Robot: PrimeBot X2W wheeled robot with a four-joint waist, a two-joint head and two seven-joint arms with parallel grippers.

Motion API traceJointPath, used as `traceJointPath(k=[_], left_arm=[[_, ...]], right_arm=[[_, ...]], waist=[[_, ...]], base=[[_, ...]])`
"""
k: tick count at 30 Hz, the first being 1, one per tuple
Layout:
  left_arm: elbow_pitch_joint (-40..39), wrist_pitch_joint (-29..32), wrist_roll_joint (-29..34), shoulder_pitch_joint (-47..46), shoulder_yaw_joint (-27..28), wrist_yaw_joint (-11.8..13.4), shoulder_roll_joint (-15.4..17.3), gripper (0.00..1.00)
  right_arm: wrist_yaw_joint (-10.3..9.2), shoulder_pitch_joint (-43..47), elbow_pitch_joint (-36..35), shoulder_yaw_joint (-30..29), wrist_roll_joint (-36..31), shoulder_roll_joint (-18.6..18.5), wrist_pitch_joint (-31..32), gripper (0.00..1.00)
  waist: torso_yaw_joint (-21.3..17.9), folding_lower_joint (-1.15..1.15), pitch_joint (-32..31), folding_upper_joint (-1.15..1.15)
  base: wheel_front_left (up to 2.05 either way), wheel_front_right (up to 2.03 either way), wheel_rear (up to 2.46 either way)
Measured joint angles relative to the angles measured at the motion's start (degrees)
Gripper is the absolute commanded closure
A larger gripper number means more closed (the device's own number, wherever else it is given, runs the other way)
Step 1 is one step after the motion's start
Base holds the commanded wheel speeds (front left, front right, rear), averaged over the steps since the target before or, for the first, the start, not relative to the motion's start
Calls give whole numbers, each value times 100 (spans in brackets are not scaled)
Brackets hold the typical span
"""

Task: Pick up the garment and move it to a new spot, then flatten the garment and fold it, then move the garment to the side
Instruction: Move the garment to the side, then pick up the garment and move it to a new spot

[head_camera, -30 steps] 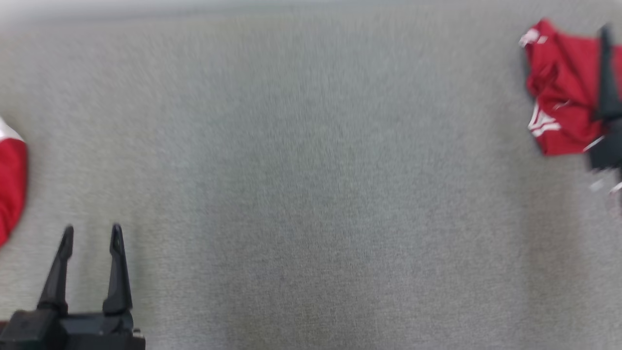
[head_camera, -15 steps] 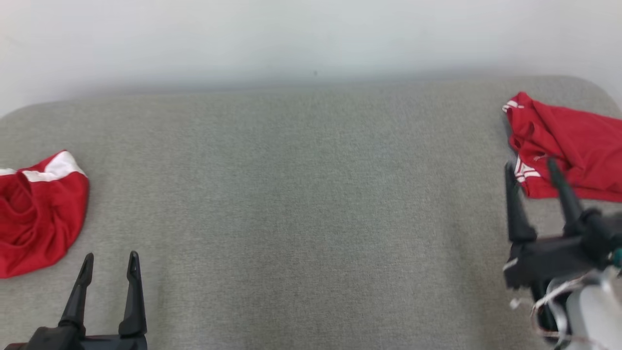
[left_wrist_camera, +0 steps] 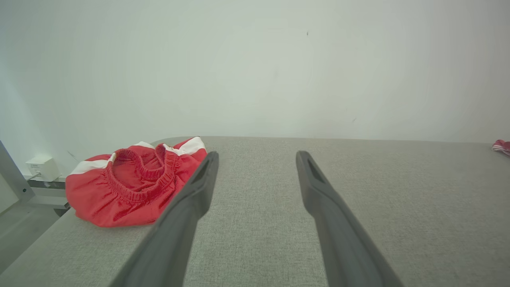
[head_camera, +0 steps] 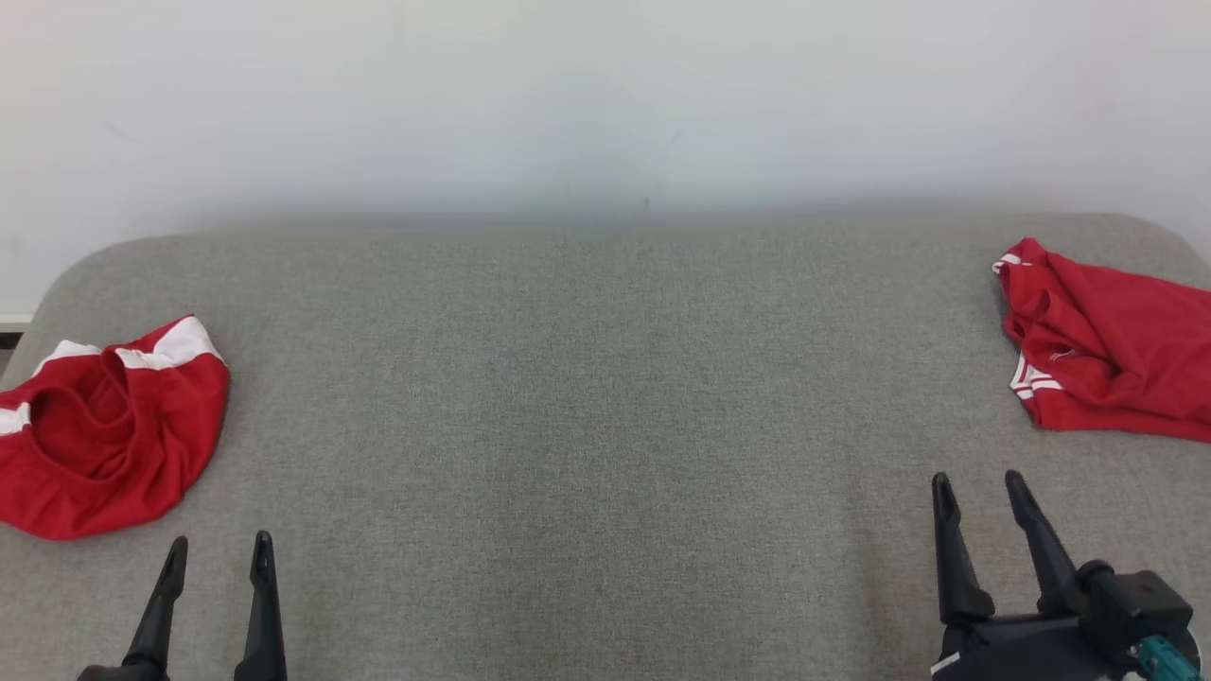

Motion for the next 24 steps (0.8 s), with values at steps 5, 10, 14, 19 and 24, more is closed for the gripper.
traceJointPath(k=[5, 10, 14, 19, 24], left_arm=[[119, 0, 63, 71, 37, 0, -3, 0], [249, 0, 125, 127, -1, 0, -2, 0], [296, 0, 124, 146, -21, 0, 15, 0], [327, 0, 125, 163, -26, 0, 31, 0], [334, 0, 129, 166, -16, 0, 31, 0]], right_arm=[[0, 249, -98, 49, -47, 115, -7, 0], [0, 328, -69, 77, -81, 153, -7, 0], [0, 352, -23, 56, -92, 169, -11, 0], [0, 405, 43, 43, -166, 177, -25, 0], [0, 415, 78, 41, -181, 181, -25, 0]], waist=[[23, 0, -147, 0], [49, 0, -224, 0], [57, 0, -252, 0], [57, 0, -262, 0], [60, 0, -266, 0]], base=[[0, 0, 0], [0, 0, 0], [0, 0, 0], [0, 0, 0], [0, 0, 0]])
